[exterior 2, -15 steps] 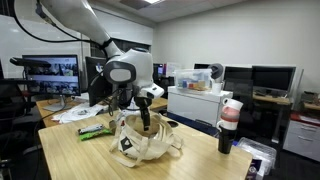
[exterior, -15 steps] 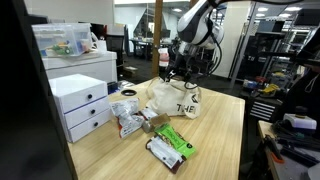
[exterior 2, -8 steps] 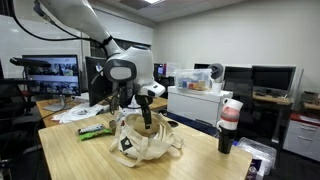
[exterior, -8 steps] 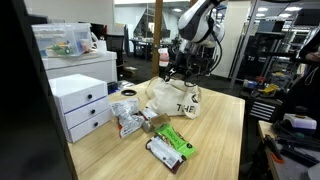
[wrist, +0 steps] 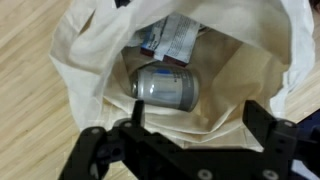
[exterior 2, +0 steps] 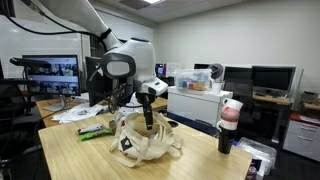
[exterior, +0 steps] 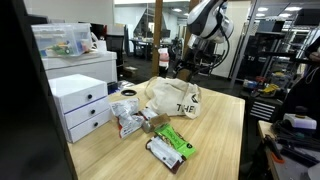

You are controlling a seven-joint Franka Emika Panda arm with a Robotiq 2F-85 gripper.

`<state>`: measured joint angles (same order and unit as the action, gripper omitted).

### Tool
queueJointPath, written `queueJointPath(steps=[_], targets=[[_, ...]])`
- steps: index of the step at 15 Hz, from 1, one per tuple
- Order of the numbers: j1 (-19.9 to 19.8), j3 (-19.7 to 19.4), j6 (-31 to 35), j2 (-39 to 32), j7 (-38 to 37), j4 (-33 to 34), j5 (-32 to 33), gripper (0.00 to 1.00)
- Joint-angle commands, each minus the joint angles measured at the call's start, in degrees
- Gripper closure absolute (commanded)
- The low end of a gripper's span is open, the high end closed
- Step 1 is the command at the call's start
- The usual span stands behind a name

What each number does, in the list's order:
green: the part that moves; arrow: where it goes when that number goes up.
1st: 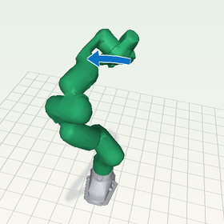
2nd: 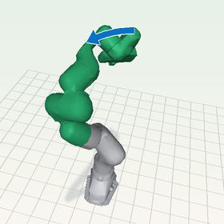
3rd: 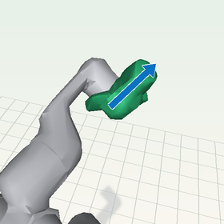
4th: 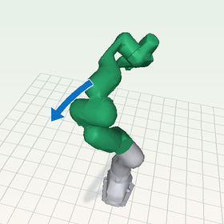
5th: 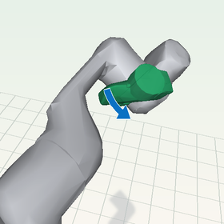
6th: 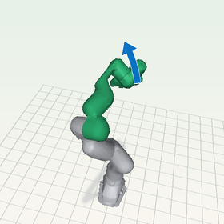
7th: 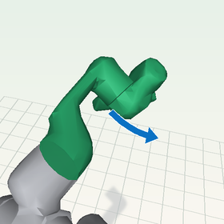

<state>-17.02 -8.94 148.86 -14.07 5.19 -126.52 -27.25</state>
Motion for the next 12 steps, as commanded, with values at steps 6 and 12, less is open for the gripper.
queueJointPath(steps=[6,12], targets=[[-0.4,-1.0,-3.1,-0.7,0.0,-1.6,0.0,0.00],[0.0,0.9,-0.3,-5.0,0.3,0.5,0.5,0.00]])
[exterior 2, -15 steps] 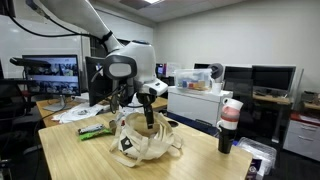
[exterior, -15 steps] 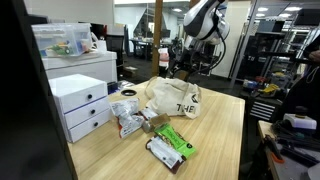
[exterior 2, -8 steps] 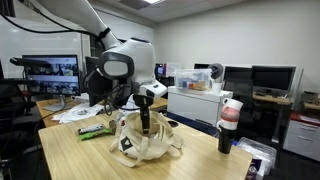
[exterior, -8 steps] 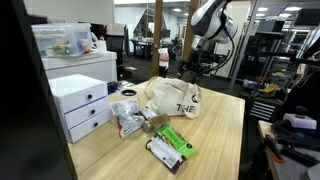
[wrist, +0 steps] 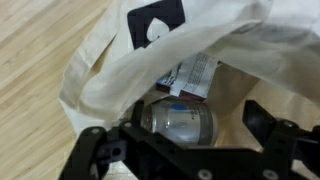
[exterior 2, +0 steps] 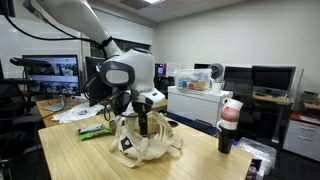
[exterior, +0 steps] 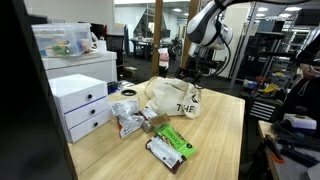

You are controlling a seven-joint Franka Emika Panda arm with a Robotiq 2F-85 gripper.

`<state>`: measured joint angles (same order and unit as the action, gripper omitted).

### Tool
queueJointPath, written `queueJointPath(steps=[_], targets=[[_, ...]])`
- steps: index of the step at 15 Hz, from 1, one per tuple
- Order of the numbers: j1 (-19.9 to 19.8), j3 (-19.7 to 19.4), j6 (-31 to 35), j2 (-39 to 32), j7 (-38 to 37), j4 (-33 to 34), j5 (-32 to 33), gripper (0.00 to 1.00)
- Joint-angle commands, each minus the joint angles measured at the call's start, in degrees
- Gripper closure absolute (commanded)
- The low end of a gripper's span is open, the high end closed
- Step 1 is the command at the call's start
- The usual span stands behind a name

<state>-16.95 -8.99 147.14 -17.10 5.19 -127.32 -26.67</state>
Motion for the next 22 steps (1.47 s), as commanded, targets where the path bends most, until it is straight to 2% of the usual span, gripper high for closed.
queueJointPath(steps=[1,9,12,14,18,22], targets=[[0.0,1.5,1.9,-2.9,0.3,2.0,0.0,0.00],[0.2,4.5,2.9,-6.1,0.0,5.6,0.9,0.00],[1.0,3.8,1.8,-7.1,-1.9,5.8,2.7,0.00],[2.4,2.1,2.0,-7.9,-4.0,5.6,6.5,0.00],[3.0,0.4,1.4,-8.6,-5.9,5.5,11.4,0.00],[2.8,-0.4,-0.2,-10.3,-7.3,6.4,13.5,0.02]])
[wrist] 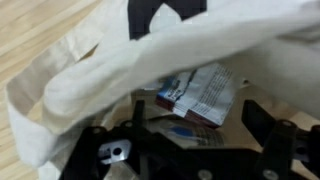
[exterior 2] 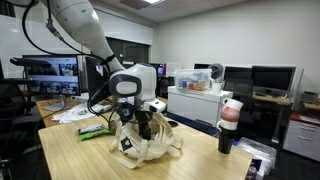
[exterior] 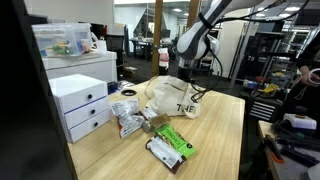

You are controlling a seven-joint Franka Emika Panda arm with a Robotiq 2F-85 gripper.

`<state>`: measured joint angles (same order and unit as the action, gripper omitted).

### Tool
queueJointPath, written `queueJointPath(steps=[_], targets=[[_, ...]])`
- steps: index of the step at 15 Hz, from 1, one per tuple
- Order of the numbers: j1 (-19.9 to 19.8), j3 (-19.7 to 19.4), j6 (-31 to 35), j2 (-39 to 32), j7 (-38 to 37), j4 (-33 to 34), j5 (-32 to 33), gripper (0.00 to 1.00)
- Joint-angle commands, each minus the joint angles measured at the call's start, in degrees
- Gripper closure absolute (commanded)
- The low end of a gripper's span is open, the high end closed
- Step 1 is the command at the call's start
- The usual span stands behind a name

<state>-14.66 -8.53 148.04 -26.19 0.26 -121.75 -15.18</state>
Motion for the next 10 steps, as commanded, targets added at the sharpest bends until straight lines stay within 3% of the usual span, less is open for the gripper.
queueJointPath(steps=[1,7,8,10], targets=[[0.5,-0.8,-1.1,-1.6,-2.5,1.0,2.0,0.02],[0.7,0.0,-0.6,-4.7,-2.5,2.8,1.6,0.01],[0.8,0.1,-0.4,-4.7,-2.5,2.9,1.6,0.26],[1.3,-0.2,-0.3,-4.9,-2.8,3.2,2.0,0.30]])
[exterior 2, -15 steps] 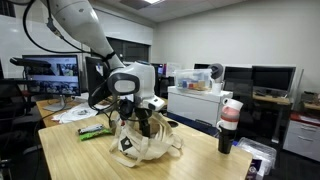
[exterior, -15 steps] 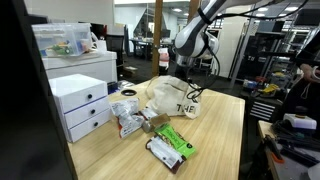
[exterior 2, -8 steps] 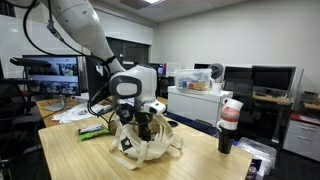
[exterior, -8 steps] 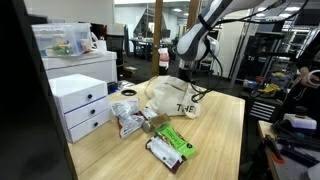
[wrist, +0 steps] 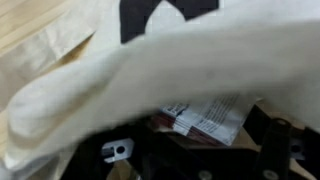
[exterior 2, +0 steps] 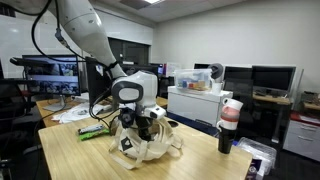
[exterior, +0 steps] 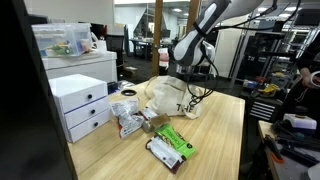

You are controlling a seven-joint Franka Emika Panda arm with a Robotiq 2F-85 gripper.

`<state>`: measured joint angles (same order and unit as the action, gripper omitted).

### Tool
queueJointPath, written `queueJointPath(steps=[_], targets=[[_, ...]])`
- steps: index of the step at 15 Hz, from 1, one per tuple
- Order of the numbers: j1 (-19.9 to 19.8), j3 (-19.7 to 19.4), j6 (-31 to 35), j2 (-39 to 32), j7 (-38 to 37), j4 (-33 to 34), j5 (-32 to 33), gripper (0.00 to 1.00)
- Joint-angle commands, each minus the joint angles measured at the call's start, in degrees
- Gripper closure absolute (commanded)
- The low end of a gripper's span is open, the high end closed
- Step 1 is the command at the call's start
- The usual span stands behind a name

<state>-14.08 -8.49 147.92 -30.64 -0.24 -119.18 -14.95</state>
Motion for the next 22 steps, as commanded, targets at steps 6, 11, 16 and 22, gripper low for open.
queueJointPath(steps=[6,11,16,22], targets=[[1.7,-1.3,-0.7,-0.3,-4.2,1.2,3.9,0.72],[1.7,-1.3,-0.3,0.8,-4.6,1.0,4.5,0.99],[0.9,-1.0,-1.2,6.4,-2.8,-0.8,4.1,0.99],[0.8,-1.0,-2.4,10.8,-2.0,-2.1,3.9,0.99]])
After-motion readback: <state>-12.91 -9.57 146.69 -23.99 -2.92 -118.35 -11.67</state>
